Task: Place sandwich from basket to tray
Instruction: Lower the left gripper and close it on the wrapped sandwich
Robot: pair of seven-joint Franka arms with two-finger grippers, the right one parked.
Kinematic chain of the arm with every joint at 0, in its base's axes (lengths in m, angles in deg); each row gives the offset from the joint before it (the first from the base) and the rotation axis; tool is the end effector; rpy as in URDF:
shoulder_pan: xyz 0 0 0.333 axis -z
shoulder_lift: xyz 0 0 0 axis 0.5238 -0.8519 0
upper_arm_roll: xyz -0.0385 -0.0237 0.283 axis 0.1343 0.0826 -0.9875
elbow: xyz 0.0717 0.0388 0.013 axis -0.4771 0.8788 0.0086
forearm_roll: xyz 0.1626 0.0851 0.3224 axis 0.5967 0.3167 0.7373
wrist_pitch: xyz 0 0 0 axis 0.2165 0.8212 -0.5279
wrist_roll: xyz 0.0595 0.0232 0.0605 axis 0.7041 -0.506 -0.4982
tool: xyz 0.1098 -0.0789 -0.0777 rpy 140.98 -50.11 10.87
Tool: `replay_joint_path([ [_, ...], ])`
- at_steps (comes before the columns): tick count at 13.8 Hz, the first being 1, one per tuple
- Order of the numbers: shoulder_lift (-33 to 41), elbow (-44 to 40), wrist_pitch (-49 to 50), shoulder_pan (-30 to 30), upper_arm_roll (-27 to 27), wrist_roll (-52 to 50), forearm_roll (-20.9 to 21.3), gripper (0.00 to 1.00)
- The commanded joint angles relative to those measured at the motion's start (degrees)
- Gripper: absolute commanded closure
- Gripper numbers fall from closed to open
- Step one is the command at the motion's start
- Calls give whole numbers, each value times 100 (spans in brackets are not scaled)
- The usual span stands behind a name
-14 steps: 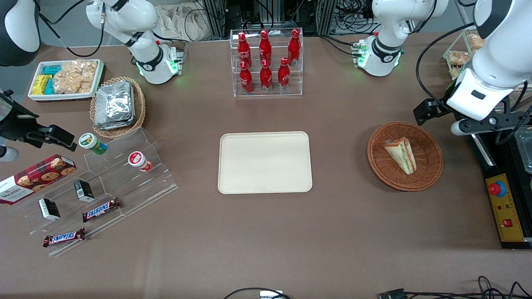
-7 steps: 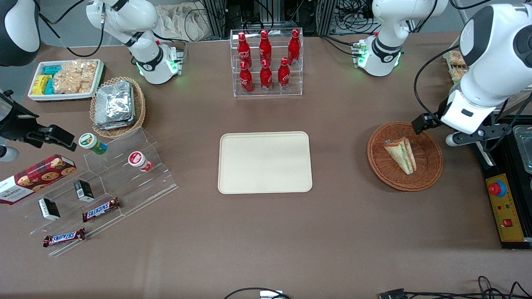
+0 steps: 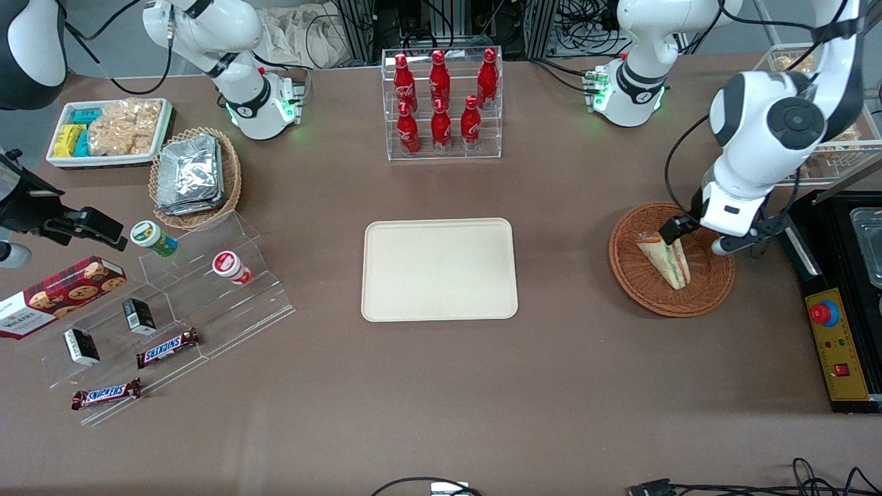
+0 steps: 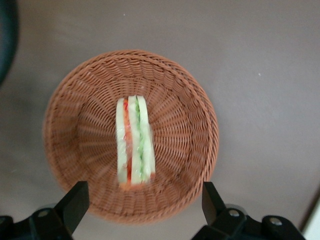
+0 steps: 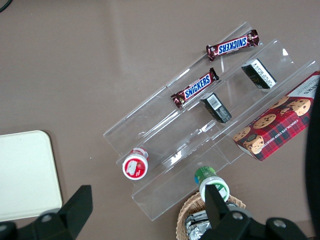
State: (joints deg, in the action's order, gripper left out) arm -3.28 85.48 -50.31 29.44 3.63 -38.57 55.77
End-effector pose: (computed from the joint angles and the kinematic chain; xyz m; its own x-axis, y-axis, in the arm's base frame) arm 0.4741 -0.0344 0.2985 0.9268 0.3687 0.0710 0.3714 -0.9280 -0.0289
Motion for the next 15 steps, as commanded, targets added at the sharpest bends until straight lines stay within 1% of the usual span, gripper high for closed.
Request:
replay_joint_path([
  [1,-436,613,-1286,-242,27,-71,-21,0],
  [2,-647,727,-1682,-347,27,-71,-21,0],
  [4,-1043,834,-2238,-357,27,-71,-21,0],
  [6,-1211,834,-2319,-366,27,-71,-21,0],
  [9,-1238,834,-2319,-366,27,-71,-21,0],
  [10,-1264,834,-2319,-366,27,-71,-21,5],
  [11,-1264,834,-2319,-366,27,-62,-21,20],
  [13,-1264,834,-2310,-357,27,-54,-21,80],
  [14,-1264,834,-2310,-357,27,-45,-12,92],
  [15,-1264,834,-2301,-357,27,-45,-12,94],
])
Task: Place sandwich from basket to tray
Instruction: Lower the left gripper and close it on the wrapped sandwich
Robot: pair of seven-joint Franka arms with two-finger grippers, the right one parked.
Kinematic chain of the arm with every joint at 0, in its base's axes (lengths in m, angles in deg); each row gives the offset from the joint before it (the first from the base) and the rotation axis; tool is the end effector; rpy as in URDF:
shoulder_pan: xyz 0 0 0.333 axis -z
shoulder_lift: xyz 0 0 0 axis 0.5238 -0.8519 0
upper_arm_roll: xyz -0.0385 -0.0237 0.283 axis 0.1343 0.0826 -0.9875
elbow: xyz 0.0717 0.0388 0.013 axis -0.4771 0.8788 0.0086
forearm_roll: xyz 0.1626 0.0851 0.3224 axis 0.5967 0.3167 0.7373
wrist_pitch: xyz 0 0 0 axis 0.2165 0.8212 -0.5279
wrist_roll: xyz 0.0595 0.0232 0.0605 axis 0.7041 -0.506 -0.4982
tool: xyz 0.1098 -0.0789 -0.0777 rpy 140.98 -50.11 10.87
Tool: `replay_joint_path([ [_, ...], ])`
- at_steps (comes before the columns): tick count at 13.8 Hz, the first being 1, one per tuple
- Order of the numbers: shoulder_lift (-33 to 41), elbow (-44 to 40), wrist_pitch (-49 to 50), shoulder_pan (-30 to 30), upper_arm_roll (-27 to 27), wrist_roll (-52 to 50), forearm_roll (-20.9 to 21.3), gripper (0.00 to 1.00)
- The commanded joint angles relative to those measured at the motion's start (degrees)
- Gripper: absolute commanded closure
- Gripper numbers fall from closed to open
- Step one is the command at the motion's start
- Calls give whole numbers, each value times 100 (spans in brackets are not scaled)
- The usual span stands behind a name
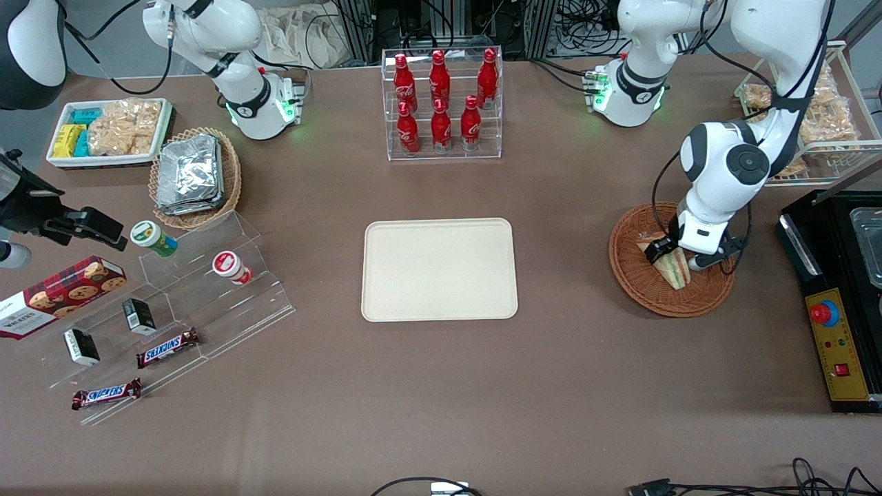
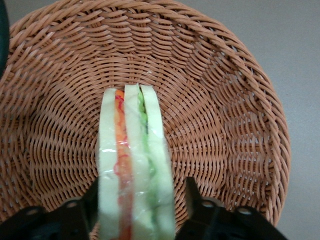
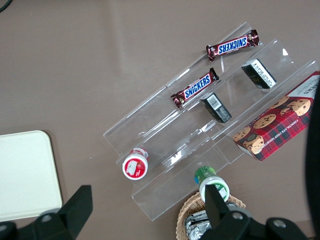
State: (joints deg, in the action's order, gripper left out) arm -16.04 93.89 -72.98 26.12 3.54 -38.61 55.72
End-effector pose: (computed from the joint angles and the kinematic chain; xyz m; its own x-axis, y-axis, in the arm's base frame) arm 0.4569 -0.0127 0.1767 0.9071 0.4142 0.0751 0.4136 -0.9101 0.0243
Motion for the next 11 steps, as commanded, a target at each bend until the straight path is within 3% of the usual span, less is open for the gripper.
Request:
replay_joint_path([
  [1,29,-15,-8,-25,36,-23,-7,95],
  [5,345,-67,341,-25,45,135,-7,95],
  [8,1090,-287,1588,10,89,310,1,94],
  [11,1680,-1031,3229,45,124,714,10,94],
])
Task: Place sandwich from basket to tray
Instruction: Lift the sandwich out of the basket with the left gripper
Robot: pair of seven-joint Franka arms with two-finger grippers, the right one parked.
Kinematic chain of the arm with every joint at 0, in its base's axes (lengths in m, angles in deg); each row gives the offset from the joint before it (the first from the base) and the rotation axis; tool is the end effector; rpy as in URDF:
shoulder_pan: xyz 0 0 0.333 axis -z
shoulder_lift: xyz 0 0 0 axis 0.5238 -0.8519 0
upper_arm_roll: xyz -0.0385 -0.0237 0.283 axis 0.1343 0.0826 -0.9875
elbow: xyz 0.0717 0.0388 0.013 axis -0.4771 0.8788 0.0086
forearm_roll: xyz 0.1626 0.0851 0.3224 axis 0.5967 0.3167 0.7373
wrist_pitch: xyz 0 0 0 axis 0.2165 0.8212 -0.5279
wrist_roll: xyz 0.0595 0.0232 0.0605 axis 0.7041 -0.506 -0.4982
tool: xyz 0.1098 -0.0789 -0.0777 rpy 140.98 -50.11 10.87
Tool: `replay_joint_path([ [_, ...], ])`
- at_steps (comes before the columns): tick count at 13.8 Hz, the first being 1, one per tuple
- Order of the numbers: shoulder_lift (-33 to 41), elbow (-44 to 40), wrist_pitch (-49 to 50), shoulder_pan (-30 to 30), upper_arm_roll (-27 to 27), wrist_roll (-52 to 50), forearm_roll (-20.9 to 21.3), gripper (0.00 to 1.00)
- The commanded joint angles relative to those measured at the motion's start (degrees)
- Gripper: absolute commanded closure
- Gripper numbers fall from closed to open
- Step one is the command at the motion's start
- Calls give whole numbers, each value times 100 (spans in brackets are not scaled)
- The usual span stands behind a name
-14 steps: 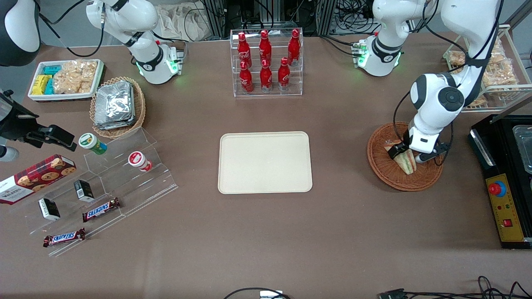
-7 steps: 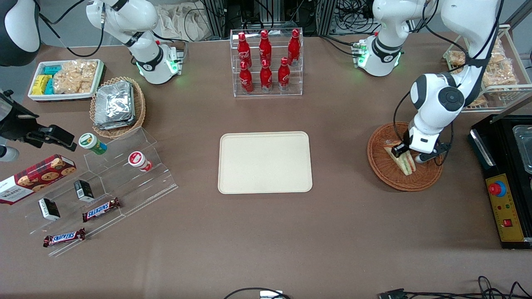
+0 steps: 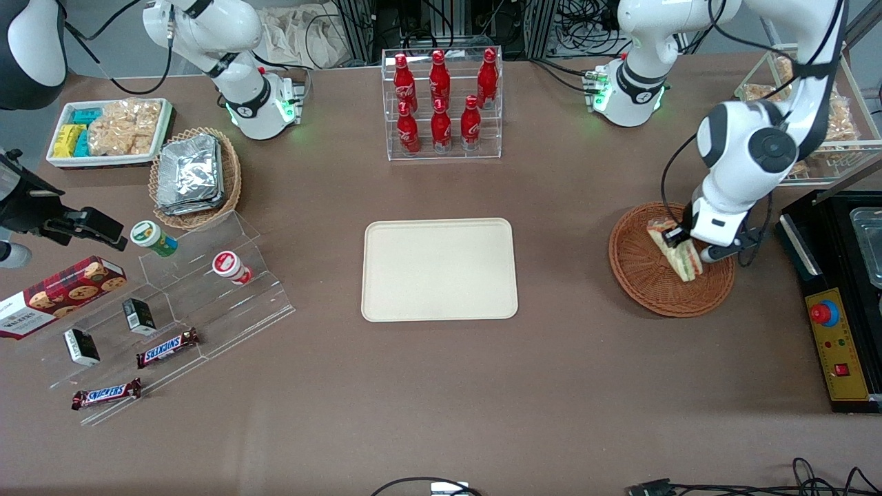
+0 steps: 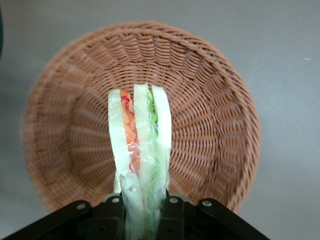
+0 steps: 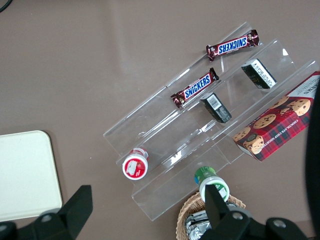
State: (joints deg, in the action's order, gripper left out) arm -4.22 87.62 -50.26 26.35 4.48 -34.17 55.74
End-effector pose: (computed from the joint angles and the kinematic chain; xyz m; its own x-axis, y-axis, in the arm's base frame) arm 0.4615 -0.0151 0.2753 0.9423 0.3342 0.0175 0.3347 -0.9408 -0.0537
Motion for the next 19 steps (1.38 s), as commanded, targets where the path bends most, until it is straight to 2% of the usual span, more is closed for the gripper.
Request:
replay_joint_path([
  [1,543,-939,1704,83,39,445,-9,94],
  [4,307,-2863,3762,285,74,736,-54,94],
  [6,114,-3805,4617,365,178,1121,-54,94],
  [8,-88,-4536,5163,365,643,1229,-62,89],
  [13,-756,-5654,5640,356,2303,712,-141,89],
  [17,-1791,-6664,5587,365,3753,-806,-133,88],
  [19,-1996,-6702,5448,365,3994,-1109,-89,88],
])
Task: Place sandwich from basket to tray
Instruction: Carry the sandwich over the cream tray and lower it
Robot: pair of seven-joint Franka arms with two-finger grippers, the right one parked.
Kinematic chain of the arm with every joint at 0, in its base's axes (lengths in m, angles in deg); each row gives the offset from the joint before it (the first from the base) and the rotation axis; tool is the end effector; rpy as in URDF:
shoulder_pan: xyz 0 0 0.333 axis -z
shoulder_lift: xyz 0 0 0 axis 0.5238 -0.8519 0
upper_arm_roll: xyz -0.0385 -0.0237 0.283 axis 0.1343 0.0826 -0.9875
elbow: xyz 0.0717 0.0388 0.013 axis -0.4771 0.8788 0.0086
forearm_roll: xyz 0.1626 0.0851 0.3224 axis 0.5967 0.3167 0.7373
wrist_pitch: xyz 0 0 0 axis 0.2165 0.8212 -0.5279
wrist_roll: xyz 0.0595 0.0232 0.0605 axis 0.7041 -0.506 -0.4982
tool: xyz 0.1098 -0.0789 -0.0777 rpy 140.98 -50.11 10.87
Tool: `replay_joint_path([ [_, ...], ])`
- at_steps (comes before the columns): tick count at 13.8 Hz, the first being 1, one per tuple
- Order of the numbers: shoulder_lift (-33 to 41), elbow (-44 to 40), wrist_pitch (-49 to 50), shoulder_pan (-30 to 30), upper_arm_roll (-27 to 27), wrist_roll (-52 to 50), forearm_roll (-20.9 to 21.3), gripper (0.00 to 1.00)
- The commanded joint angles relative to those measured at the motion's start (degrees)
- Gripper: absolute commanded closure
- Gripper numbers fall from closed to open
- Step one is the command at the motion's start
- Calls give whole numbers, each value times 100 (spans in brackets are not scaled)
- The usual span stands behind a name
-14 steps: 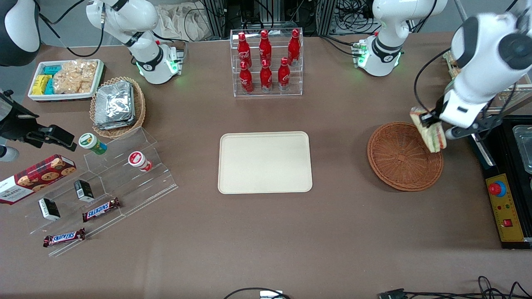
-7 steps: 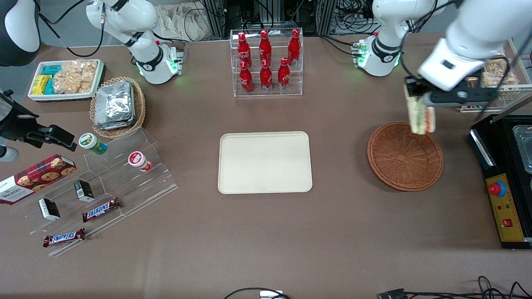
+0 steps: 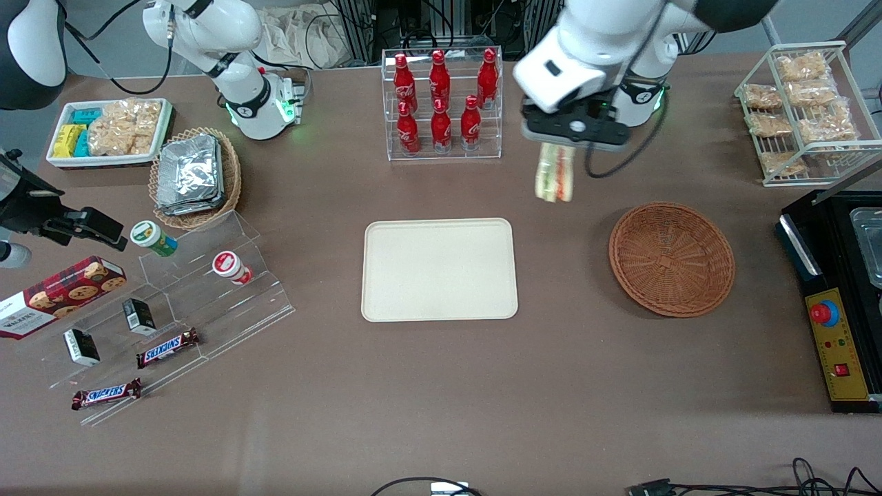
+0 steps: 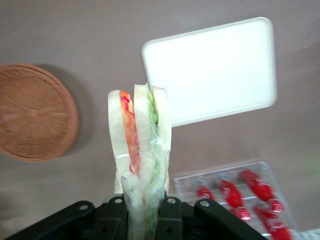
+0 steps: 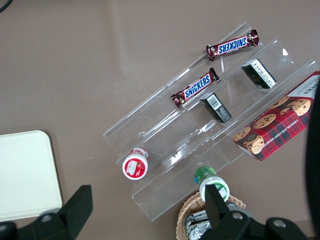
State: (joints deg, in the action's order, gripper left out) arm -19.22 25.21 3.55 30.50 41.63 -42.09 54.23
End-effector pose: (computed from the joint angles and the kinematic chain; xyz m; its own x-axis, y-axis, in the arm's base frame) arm 0.4223 -0.3490 0.5629 0.9767 -0.1889 -0.1020 -0.1858 -0.9818 0.0393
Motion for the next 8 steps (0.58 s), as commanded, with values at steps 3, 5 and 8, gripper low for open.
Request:
replay_joint_path([
  [3,-435,223,-731,-76,270,-308,115,88],
  [5,-373,846,-1224,-76,270,-326,316,88],
  [8,-311,1962,-2365,-119,244,-413,441,88],
])
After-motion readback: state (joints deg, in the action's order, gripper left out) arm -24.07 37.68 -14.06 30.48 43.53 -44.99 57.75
